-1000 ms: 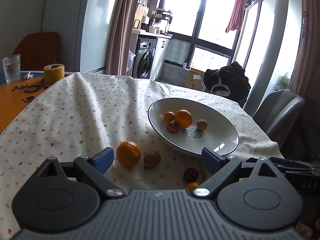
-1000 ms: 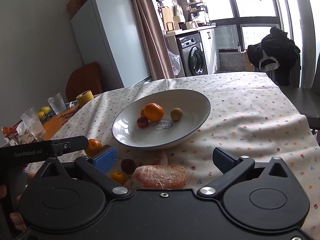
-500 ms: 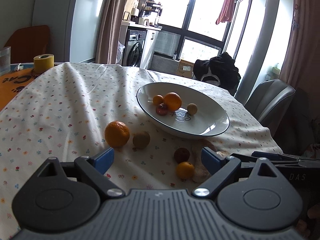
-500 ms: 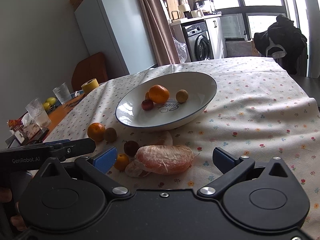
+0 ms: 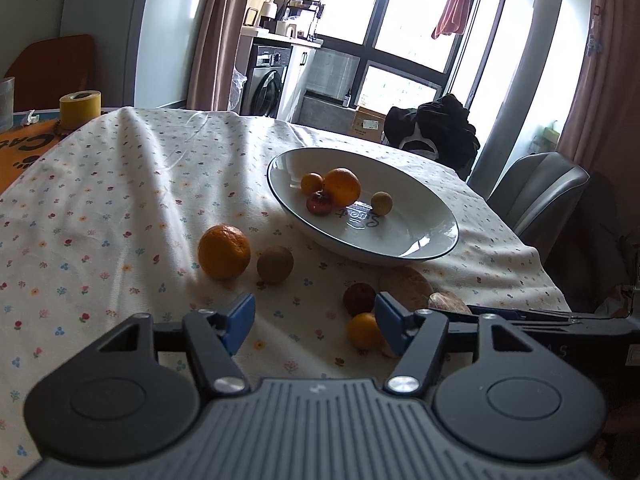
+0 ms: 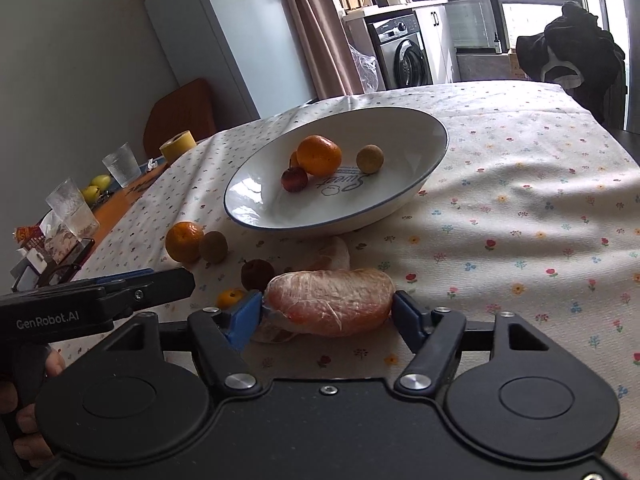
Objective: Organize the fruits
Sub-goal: 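Close the left tool on a small orange beside the bread bag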
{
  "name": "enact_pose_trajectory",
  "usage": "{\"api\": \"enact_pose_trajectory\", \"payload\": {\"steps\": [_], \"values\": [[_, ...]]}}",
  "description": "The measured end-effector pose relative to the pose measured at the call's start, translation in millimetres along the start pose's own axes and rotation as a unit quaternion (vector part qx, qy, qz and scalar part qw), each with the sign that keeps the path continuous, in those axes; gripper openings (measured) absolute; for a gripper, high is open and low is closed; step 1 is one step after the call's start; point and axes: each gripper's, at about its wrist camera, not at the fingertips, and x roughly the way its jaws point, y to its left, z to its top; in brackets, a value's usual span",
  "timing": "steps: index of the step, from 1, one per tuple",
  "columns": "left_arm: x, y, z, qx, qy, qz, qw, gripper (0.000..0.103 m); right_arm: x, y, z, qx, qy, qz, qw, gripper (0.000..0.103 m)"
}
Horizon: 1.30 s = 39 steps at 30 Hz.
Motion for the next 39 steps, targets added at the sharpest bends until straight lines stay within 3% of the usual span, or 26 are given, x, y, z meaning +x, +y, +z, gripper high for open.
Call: {"api": "enact_pose_trajectory", "payload": {"steps": [19, 23, 26, 39], "values": [[26.5, -18.9, -6.0, 0.014, 0.034, -0.027, 0.9989, 0.041, -12.5, -5.9, 2.7, -0.003, -0.011, -0.019, 1.000, 0.062], [30.2, -21.2, -6.8, 0.017, 0.042, -0.027, 0.9986, 0.022, -12.7, -7.6, 1.2, -0.007, -0.013, -0.021, 1.000, 0.062], [27.0, -21.3, -5.8, 0.020, 0.038, -0.025, 0.9987, 0.022, -10.9, -4.9, 0.0, -0.014, -0.015, -0.021, 1.000, 0.068], [12.1, -8.4, 1.1, 0.012, 0.018, -0.011, 0.9997, 0.022, 1.7, 0.5, -2.5, -0.027, -0.010, -0.027, 0.999, 0.076]]}}
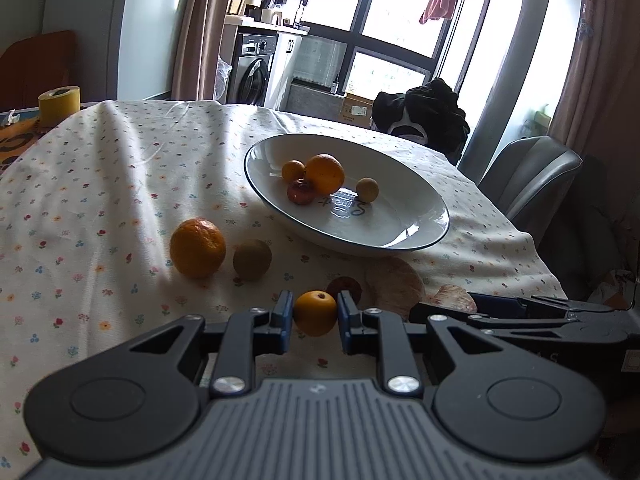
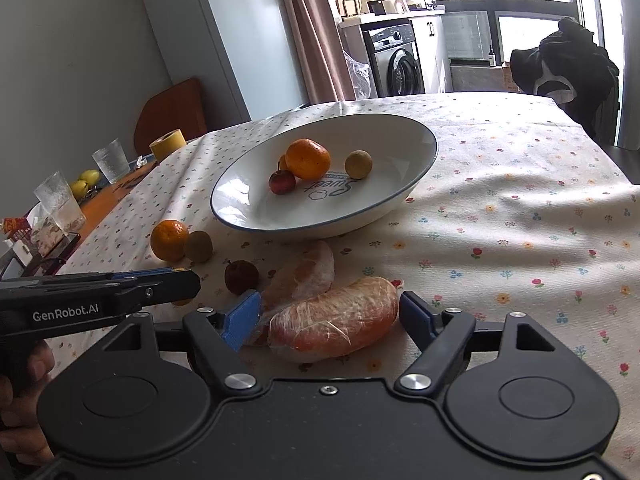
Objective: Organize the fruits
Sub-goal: 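Hold the small orange in the left tool while right tool approaches a wrapped bread roll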
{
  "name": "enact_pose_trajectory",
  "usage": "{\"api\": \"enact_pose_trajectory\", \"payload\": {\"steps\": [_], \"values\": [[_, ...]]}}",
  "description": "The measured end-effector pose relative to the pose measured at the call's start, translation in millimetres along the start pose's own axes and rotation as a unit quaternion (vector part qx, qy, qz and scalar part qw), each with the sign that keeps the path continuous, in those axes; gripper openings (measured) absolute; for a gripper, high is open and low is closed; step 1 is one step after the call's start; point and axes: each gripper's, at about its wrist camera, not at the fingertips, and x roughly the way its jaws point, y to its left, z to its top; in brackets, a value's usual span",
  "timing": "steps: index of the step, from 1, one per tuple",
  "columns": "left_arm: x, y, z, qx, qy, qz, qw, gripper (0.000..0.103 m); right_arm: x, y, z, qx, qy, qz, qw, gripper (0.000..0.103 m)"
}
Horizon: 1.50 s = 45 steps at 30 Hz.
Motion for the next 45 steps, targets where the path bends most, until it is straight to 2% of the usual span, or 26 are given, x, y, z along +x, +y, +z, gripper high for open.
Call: {"api": "enact_pose_trajectory", "payload": {"steps": [1, 3, 5, 7, 8, 10, 12, 14, 16, 23, 28, 34, 37, 45], "values": [[-0.4, 0.5, 0.1, -0.001, -0.001, 0.000, 1.0000, 0.022, -0.2, 2.0, -0.8, -0.008, 0.001, -0.003, 1.000, 0.075], [-0.7, 1.4, 0.6, -0.004, -0.003, 0.002, 1.0000, 0.022, -2.0, 5.7, -2.6, -0.025, 0.000, -0.012, 1.000, 0.067], [-0.8, 1.9, 1.2, -0.006, -0.004, 0.003, 1.0000, 0.022, -4.6, 4.4, -1.8, -0.021, 0.003, -0.001, 1.000, 0.051], [-1.9, 1.6, 1.6, -0.006, -0.006, 0.002, 1.0000, 0.022, -7.4, 3.4, -0.3, -0.023, 0.003, 0.006, 1.000, 0.039], [-2.6, 1.5, 1.6, -0.007, -0.007, 0.002, 0.9999, 0.022, -8.2, 3.3, 0.0, -0.024, 0.006, 0.005, 1.000, 0.036], [-4.2, 1.2, 1.0, -0.006, -0.009, 0.002, 0.9999, 0.022, -8.4, 3.6, -0.3, -0.033, 0.008, 0.001, 0.999, 0.037], [-5.7, 1.9, 0.4, -0.007, -0.010, 0.003, 0.9999, 0.022, -11.1, 3.1, -0.8, -0.036, 0.009, 0.005, 0.999, 0.051], [-7.2, 4.2, -0.3, -0.010, -0.011, 0.006, 0.9999, 0.022, -17.1, 2.7, -1.6, -0.040, -0.002, 0.011, 0.999, 0.072], [-8.5, 6.3, -0.5, -0.013, -0.011, 0.009, 0.9998, 0.022, -20.1, 3.4, -1.8, -0.049, -0.006, 0.013, 0.999, 0.075], [-11.7, 6.6, -1.7, -0.015, -0.015, 0.010, 0.9997, 0.022, -17.3, 8.8, -11.4, -0.065, 0.017, 0.014, 0.998, 0.075], [-13.1, 6.9, -4.3, -0.016, -0.015, 0.010, 0.9997, 0.022, -21.3, 13.4, -18.6, -0.082, 0.019, 0.010, 0.996, 0.075], [-15.8, 4.4, -7.0, -0.014, -0.016, 0.007, 0.9997, 0.022, -24.7, 12.2, -20.2, -0.086, 0.019, -0.005, 0.996, 0.069], [-16.5, 4.1, -7.4, -0.014, -0.016, 0.007, 0.9997, 0.022, -26.8, 10.1, -20.1, -0.083, 0.019, -0.012, 0.996, 0.062], [-18.6, 6.2, -7.7, -0.016, -0.018, 0.010, 0.9997, 0.022, -19.8, 16.6, -20.2, -0.106, 0.013, -0.014, 0.994, 0.063]]}}
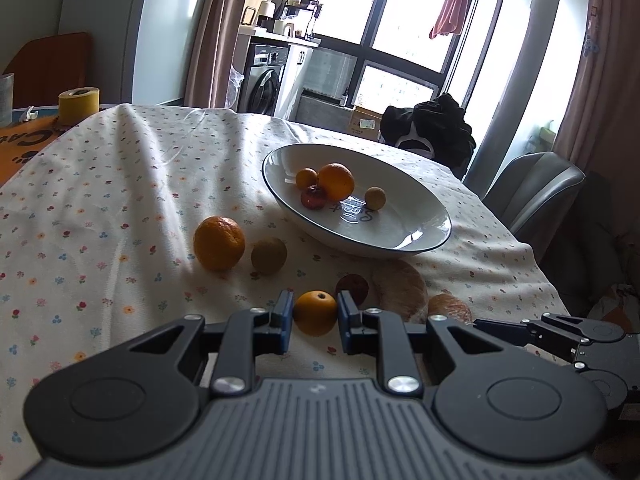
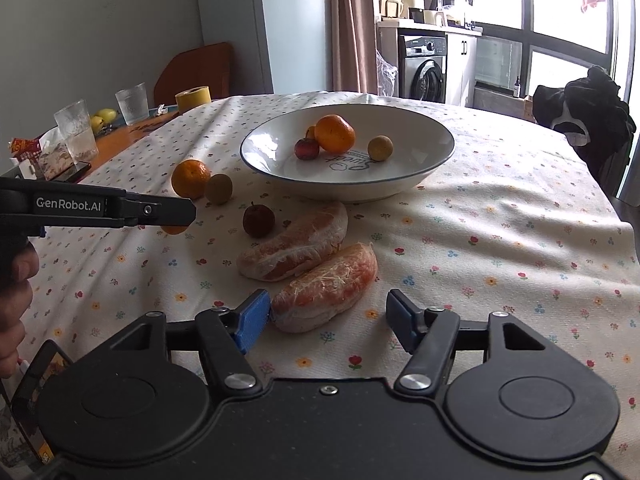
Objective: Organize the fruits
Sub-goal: 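Hold the small orange in the left tool while right tool approaches a wrapped bread roll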
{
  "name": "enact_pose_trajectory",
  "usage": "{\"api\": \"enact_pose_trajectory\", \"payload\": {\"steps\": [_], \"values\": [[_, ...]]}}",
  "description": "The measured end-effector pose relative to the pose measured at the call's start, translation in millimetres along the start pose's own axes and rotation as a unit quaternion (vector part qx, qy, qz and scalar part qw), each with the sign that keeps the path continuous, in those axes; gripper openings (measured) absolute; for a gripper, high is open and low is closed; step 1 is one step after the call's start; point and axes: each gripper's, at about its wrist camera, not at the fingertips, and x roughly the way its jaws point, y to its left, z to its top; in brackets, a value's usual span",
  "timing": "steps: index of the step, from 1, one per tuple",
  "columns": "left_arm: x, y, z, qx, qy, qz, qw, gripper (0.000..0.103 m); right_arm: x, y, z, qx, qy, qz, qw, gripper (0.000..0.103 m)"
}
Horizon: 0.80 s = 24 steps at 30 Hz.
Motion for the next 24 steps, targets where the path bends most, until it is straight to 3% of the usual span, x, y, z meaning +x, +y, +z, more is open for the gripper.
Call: {"api": "enact_pose_trajectory", "payload": {"steps": [5, 12, 24], "values": [[1.8, 3.3, 0.4, -0.005, 0.002, 0.005, 1.0000, 0.022, 4.4, 5.0, 4.1, -0.011, 0.005, 0.001, 1.000, 0.070], [2.5, 7.4, 1.3, -0.006, 0.001, 0.008, 0.9999, 0.022, 12.5, 12.1, 7.2, -0.020, 0.003, -0.022, 1.000, 0.070], [4.8, 3.4, -0.6, -0.005, 0.000, -0.001, 1.0000, 0.022, -2.2, -13.3, 0.3, 0.013, 0.012, -0.059, 0.998, 0.058]]}}
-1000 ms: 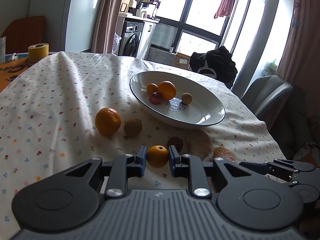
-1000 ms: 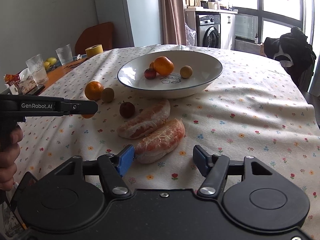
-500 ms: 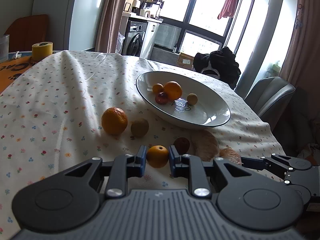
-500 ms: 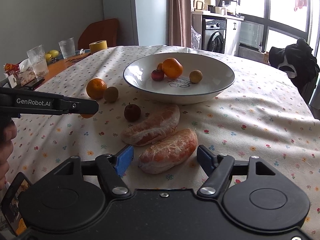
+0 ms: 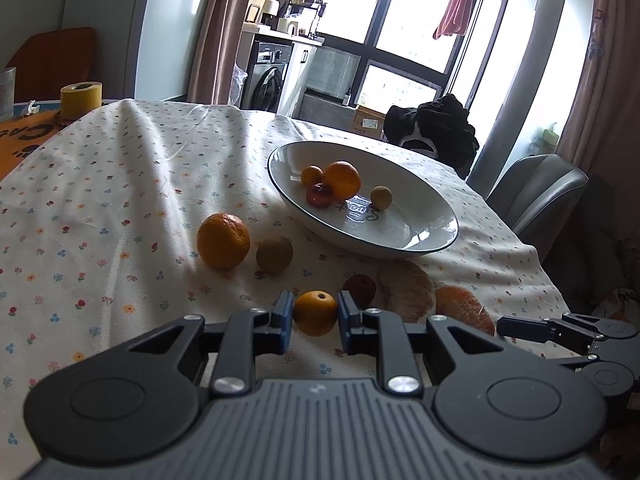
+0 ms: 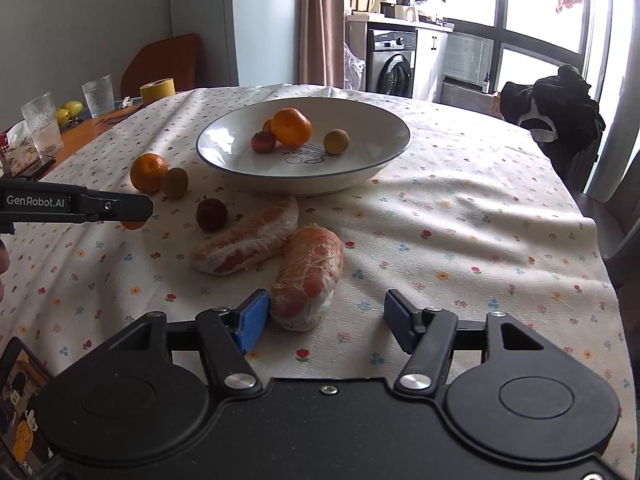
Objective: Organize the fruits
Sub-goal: 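Hold the small orange in the left tool while right tool approaches a wrapped bread roll, then grasp the plastic-wrapped bread roll with the right tool and lift it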
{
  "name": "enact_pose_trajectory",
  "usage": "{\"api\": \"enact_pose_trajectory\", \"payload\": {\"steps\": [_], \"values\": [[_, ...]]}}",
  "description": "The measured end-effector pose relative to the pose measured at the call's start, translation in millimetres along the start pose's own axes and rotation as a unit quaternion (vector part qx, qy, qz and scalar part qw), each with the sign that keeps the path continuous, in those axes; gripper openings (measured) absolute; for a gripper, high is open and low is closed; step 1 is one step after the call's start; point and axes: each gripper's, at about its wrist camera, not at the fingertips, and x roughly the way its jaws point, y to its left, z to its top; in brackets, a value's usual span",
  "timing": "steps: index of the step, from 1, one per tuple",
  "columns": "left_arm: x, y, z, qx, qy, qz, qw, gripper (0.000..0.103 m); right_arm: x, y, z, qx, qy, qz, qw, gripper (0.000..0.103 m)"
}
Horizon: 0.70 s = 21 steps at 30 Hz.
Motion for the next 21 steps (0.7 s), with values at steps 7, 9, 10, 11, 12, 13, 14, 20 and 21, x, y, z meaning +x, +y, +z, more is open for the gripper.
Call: {"api": "enact_pose_trajectory", "payload": {"steps": [7, 9, 10, 11, 12, 13, 14, 20, 21], "values": [[-1.5, 0.6, 0.2, 0.000, -0.002, 0.003, 1.0000, 0.022, 6.2, -2.1, 3.7, 0.009, -0.005, -0.007, 1.000, 0.051], [-2.1, 1.5, 0.5, -0.001, -0.002, 0.005, 1.0000, 0.022, 10.8, 0.5, 6.2, 0.003, -0.007, -0.004, 1.000, 0.051], [-2.7, 2.2, 0.6, -0.001, -0.002, 0.006, 1.0000, 0.022, 13.3, 2.0, 8.7, 0.000, -0.008, -0.003, 1.000, 0.051], [-3.4, 3.0, 0.8, -0.001, -0.003, 0.007, 1.0000, 0.022, 15.5, 2.4, 10.7, -0.001, -0.008, -0.002, 1.000, 0.051], [-4.1, 4.0, 1.3, -0.002, -0.003, 0.009, 1.0000, 0.022, 17.4, 2.8, 12.2, -0.001, -0.009, -0.001, 1.000, 0.051], [-4.8, 5.0, 1.7, -0.002, -0.004, 0.010, 0.9999, 0.022, 19.1, 3.1, 13.2, -0.001, -0.011, -0.001, 1.000, 0.050], [-5.3, 6.1, 2.1, -0.003, -0.004, 0.012, 0.9999, 0.022, 20.5, 3.4, 13.6, -0.003, -0.013, -0.003, 1.000, 0.046], [-7.6, 9.5, 4.9, -0.007, -0.007, 0.016, 0.9998, 0.022, 18.8, 2.7, 18.8, -0.010, -0.004, -0.001, 1.000, 0.031], [-7.6, 8.7, 5.6, -0.006, -0.009, 0.015, 0.9998, 0.022, 17.9, 1.8, 18.4, -0.008, -0.005, -0.001, 1.000, 0.031]]}}
